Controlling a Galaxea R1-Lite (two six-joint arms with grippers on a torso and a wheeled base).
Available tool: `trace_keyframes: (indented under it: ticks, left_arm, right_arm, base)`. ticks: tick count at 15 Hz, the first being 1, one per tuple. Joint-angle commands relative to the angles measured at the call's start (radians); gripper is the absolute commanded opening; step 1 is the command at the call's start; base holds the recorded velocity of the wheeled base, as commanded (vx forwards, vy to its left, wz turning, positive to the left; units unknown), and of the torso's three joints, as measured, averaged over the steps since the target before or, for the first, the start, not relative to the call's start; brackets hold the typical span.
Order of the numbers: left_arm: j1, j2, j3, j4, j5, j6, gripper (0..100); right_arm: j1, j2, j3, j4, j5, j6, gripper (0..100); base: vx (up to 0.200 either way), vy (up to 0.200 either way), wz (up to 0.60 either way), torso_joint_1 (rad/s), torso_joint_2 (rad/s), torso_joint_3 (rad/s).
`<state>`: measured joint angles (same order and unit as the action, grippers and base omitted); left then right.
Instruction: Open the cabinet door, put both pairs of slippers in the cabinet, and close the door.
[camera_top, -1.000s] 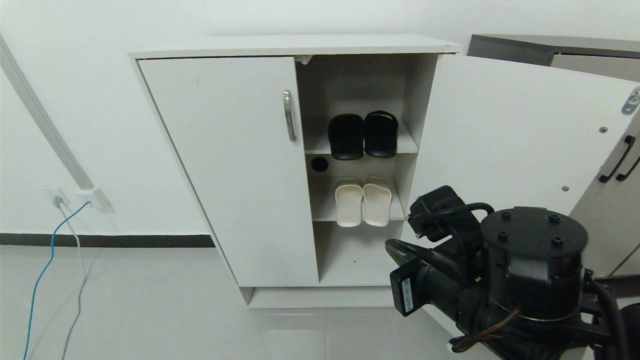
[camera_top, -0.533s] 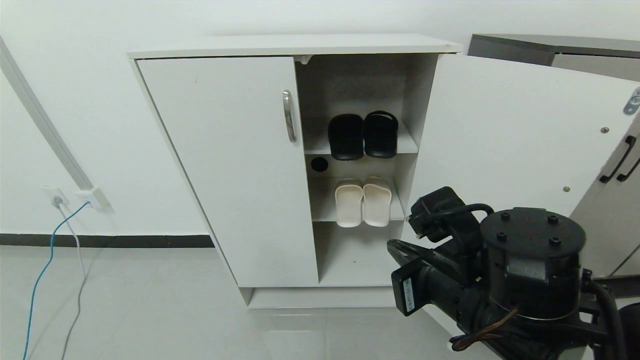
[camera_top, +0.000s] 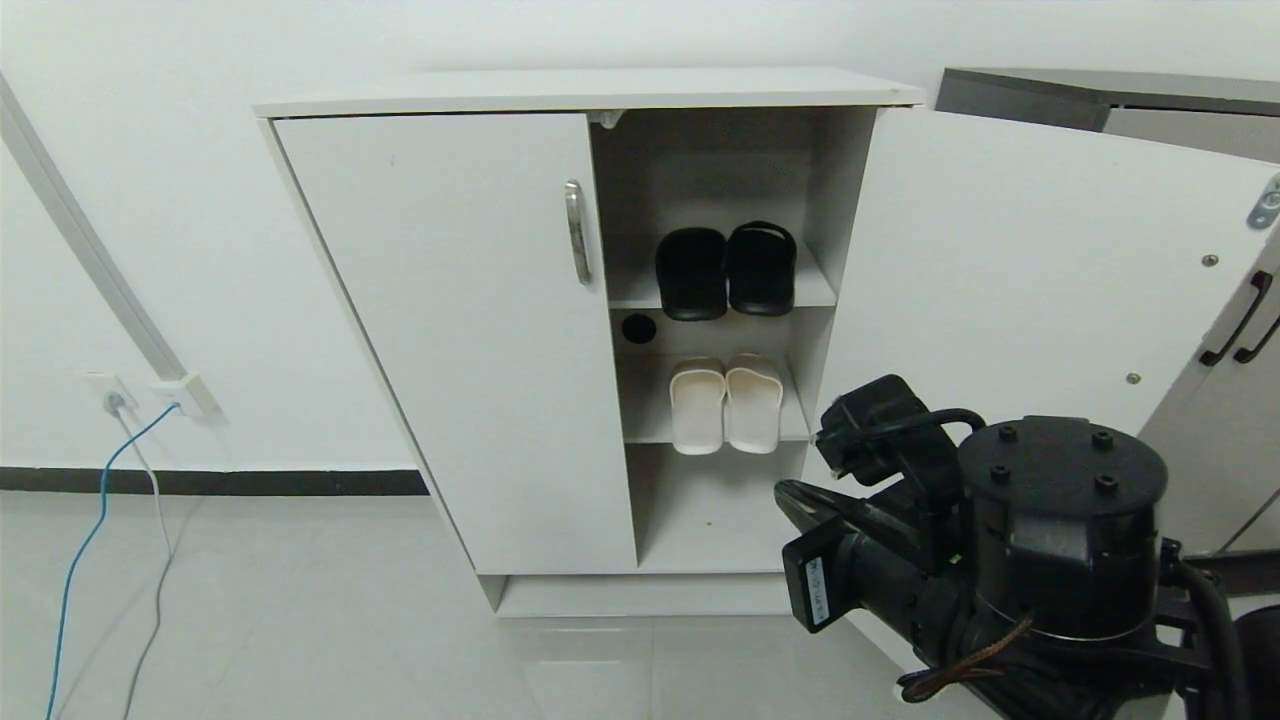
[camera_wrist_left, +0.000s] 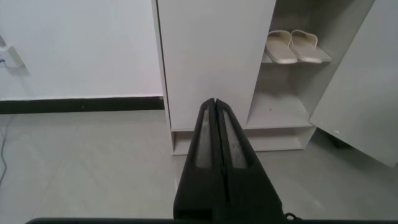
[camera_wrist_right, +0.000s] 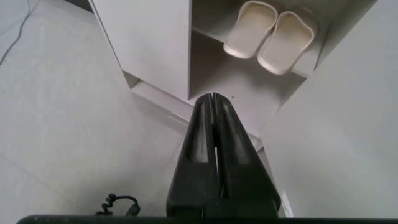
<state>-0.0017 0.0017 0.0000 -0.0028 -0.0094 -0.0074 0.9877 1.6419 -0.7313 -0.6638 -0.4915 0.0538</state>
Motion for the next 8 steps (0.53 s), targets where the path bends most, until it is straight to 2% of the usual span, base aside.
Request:
trace_keyframes:
  ticks: [1, 5, 8]
  left_arm:
    - [0.000, 0.000, -0.002, 0.000, 0.000, 0.000, 0]
    - [0.000, 0.000, 0.000, 0.000, 0.002, 0.000, 0]
    - [0.000, 0.000, 0.000, 0.000, 0.000, 0.000, 0]
  right_arm:
    - [0.000, 0.003, 0.000, 0.000, 0.001, 0.000, 0]
    - [0.000, 0.001, 0.001, 0.000, 0.001, -0.002, 0]
    - [0.000, 0.001, 0.001, 0.001, 0.001, -0.002, 0]
  base:
    - [0.000, 0.000, 0.00, 0.000, 0.00, 0.000]
    - [0.000, 0.000, 0.00, 0.000, 0.00, 0.000]
    - [0.000, 0.000, 0.00, -0.004, -0.16, -0.284]
